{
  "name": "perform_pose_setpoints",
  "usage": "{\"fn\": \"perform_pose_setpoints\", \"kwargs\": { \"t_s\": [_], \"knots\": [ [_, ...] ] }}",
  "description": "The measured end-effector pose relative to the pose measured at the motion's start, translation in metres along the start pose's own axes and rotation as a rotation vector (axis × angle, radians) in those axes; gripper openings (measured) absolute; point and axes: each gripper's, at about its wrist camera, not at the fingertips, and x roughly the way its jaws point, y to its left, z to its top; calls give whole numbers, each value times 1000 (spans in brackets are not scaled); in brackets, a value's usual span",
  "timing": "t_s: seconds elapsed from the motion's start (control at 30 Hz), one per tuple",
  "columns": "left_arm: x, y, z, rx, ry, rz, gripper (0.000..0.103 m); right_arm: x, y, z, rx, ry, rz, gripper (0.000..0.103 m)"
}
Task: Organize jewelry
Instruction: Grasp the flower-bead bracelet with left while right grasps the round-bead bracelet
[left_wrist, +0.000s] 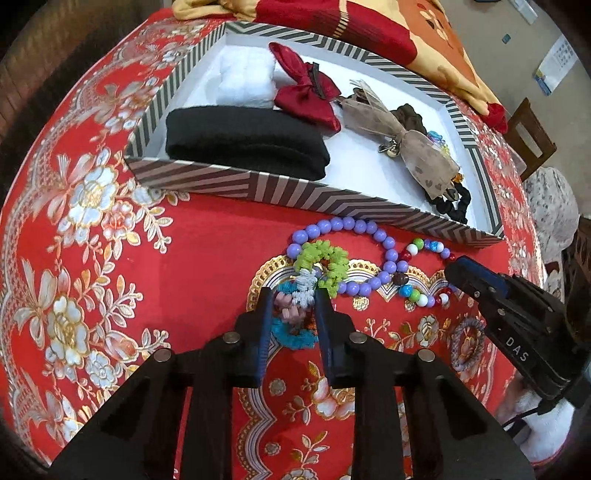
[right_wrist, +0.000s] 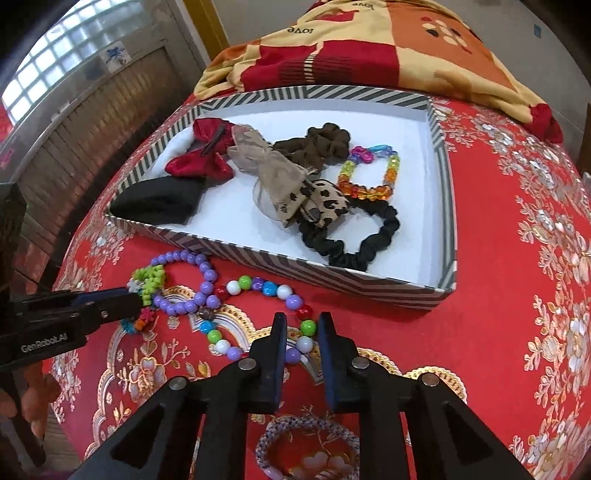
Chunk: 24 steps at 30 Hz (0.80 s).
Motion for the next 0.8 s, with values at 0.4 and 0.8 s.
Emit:
{"fn": "perform_pose_setpoints", "kwargs": {
  "t_s": [0.4, 0.8],
  "knots": [
    [-46, 5, -4, -27, -89, -23, 19, -59, 21, 6, -57, -96, 74, 8],
    [-112, 2, 3, -16, -209, -36, 19, -119, 34, 17, -118, -194, 78, 8]
  ]
}}
